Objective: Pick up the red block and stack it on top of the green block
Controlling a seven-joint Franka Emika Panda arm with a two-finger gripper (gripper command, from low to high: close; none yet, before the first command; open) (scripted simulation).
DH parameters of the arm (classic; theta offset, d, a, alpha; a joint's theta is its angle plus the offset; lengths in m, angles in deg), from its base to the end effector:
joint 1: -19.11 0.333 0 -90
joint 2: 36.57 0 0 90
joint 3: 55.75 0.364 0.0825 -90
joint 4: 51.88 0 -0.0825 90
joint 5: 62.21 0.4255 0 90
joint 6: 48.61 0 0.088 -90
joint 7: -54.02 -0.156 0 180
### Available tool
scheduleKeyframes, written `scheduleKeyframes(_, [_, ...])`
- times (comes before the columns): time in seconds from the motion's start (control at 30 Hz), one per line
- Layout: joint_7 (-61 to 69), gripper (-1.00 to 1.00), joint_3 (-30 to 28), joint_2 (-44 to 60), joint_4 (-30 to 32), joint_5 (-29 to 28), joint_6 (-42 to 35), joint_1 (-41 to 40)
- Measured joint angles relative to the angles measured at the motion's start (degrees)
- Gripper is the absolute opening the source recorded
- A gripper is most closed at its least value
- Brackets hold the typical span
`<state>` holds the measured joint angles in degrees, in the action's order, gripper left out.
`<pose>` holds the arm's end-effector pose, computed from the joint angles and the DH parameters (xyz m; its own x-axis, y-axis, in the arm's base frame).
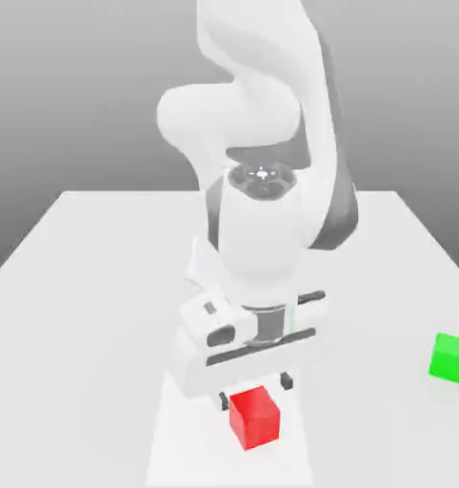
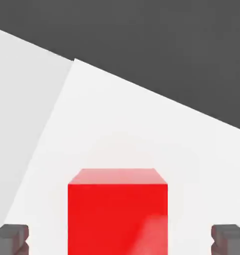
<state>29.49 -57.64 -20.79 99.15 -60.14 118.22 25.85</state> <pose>0.4425 0.0343 0.1095 0.9296 -0.3685 0.0009 -0.3685 -0.9296 0.0004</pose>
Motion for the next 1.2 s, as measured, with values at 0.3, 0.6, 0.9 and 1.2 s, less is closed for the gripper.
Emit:
scheduleKeyframes(0.3, [-0.17,-1.00,0.11,-0.41,0.07,-0.25,-0.41,-0.15])
scheduleKeyframes(0.6, [8.60,-1.00,3.49,-10.98,0.88,-1.64,-10.31,3.55])
scheduleKeyframes(0.9, [32.04,-1.00,11.31,-11.82,-0.89,-2.11,-13.11,12.32])
scheduleKeyframes(1.2, [55.19,-1.00,18.08,-12.80,-2.67,-3.09,-15.81,21.81])
